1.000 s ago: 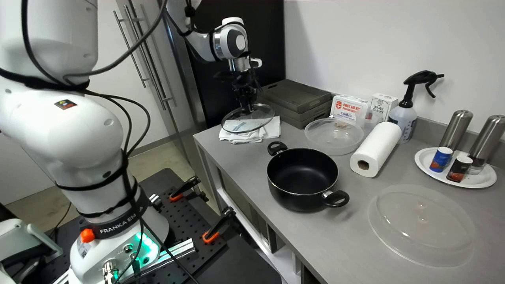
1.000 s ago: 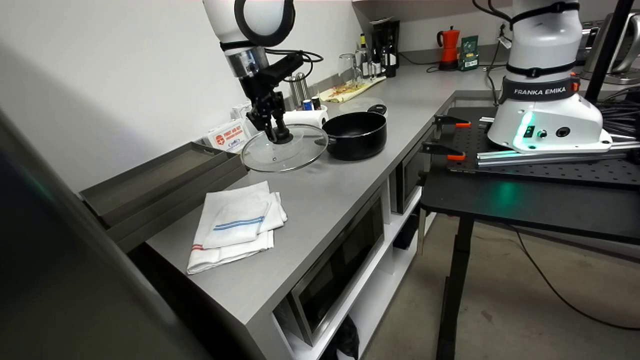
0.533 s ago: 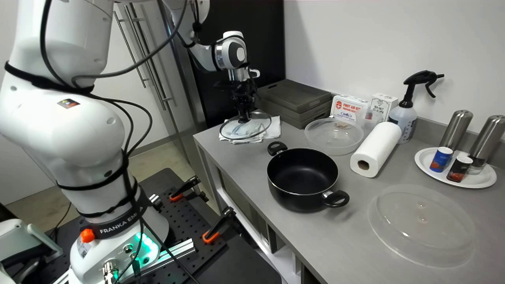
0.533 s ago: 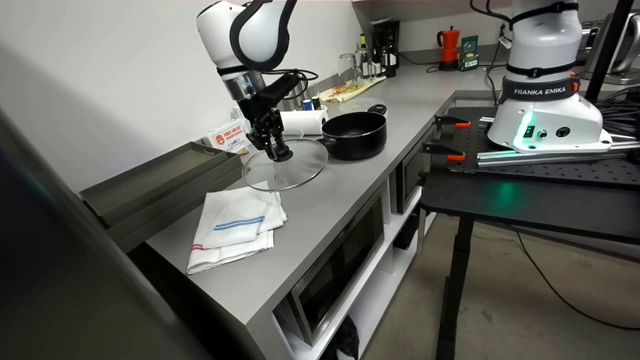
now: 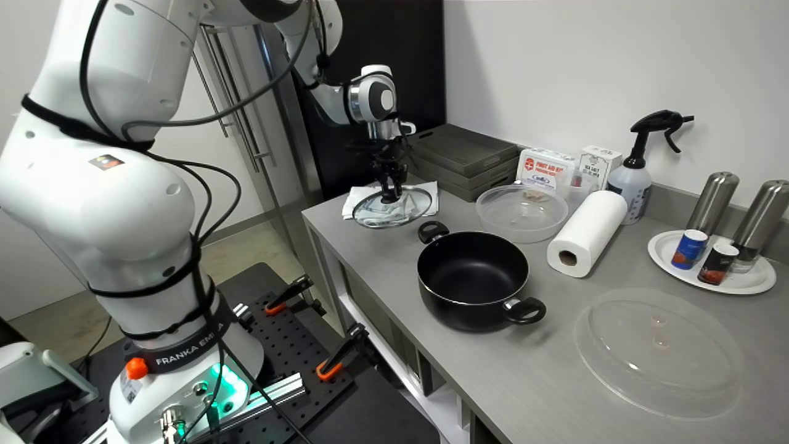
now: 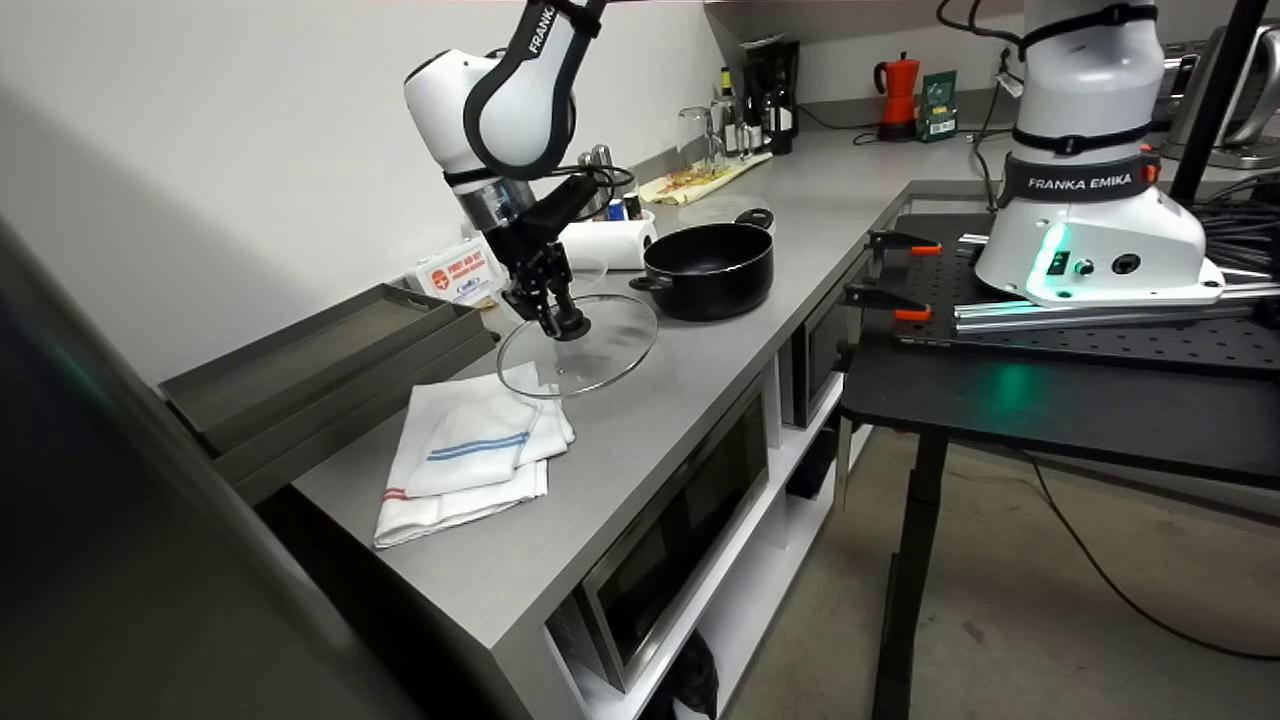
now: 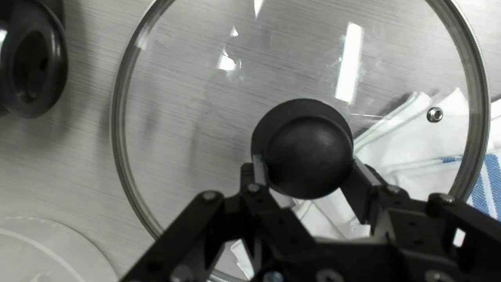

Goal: Uncover the pot and put the lid on the table

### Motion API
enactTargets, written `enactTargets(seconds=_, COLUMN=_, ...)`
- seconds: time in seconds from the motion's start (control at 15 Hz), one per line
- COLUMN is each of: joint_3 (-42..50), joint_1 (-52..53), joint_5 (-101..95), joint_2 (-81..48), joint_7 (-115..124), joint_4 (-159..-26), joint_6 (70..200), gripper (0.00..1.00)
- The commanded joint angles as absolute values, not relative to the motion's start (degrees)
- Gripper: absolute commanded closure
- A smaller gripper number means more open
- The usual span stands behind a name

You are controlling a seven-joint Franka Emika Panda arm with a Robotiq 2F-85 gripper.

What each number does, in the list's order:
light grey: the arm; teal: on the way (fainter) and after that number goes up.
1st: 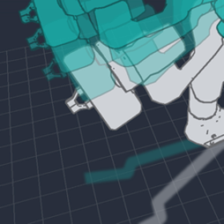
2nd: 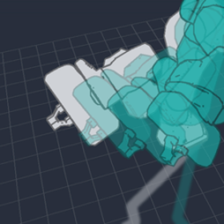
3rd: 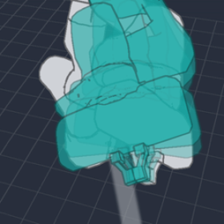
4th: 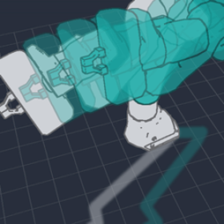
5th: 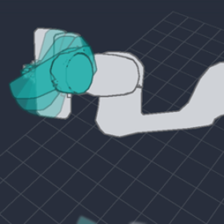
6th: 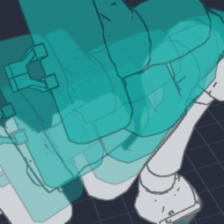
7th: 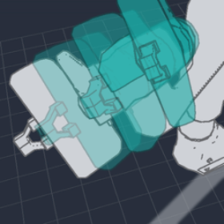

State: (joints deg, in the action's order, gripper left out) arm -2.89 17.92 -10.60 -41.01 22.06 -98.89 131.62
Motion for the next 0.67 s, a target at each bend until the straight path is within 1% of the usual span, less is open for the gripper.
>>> enactTargets(seconds=0.0, joint_3=-2.39, joint_1=17.39, joint_5=-9.58, joint_2=-43.35, joint_7=19.25, joint_4=-94.13, joint_6=130.39, gripper=0.75)
enactTargets(seconds=0.6, joint_3=-0.84, joint_1=14.94, joint_5=-8.01, joint_2=-49.72, joint_7=18.62, joint_4=-82.33, joint_6=127.83, gripper=0.75)
